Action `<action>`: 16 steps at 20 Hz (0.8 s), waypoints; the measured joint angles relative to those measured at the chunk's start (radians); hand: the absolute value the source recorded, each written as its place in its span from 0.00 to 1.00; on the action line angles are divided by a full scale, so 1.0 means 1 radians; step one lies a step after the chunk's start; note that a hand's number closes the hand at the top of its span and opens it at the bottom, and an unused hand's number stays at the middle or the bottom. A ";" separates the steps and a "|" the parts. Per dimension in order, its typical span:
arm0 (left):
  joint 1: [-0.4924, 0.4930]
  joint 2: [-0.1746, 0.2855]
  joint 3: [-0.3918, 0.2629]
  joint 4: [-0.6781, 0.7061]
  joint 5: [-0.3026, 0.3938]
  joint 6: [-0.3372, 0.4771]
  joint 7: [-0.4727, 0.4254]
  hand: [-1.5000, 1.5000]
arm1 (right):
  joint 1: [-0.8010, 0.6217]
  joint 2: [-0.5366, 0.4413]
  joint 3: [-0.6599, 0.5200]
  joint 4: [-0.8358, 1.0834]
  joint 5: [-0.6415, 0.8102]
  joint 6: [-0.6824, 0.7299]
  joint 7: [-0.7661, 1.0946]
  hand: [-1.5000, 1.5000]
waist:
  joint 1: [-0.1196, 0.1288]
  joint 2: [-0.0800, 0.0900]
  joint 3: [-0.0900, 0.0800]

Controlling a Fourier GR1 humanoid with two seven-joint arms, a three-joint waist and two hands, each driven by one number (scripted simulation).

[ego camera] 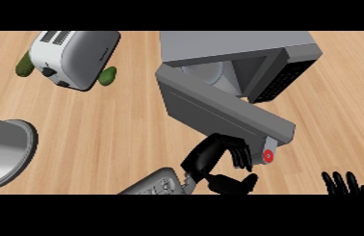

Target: Pick up the milk, place it into the microwave and close the microwave

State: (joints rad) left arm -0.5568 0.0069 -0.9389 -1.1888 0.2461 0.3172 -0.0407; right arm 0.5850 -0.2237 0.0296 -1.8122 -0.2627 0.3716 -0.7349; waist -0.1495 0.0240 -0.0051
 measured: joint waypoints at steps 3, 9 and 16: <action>-0.044 -0.001 0.018 0.024 0.060 0.060 -0.046 0.00 | 0.010 -0.014 0.007 -0.034 -0.016 0.011 0.020 0.00 | -0.023 0.005 0.000; -0.133 -0.001 0.076 0.105 0.159 0.164 -0.106 1.00 | 0.024 -0.045 0.023 -0.098 -0.051 0.041 0.056 0.00 | -0.063 0.017 0.000; -0.231 -0.007 0.141 0.181 0.290 0.194 -0.170 1.00 | 0.034 -0.078 0.042 -0.162 -0.083 0.070 0.092 0.00 | -0.115 0.034 -0.001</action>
State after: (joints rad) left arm -0.7875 0.0001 -0.7984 -1.0078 0.5362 0.5117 -0.2106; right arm 0.6188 -0.3012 0.0720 -1.9744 -0.3461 0.4419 -0.6430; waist -0.2645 0.0579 -0.0056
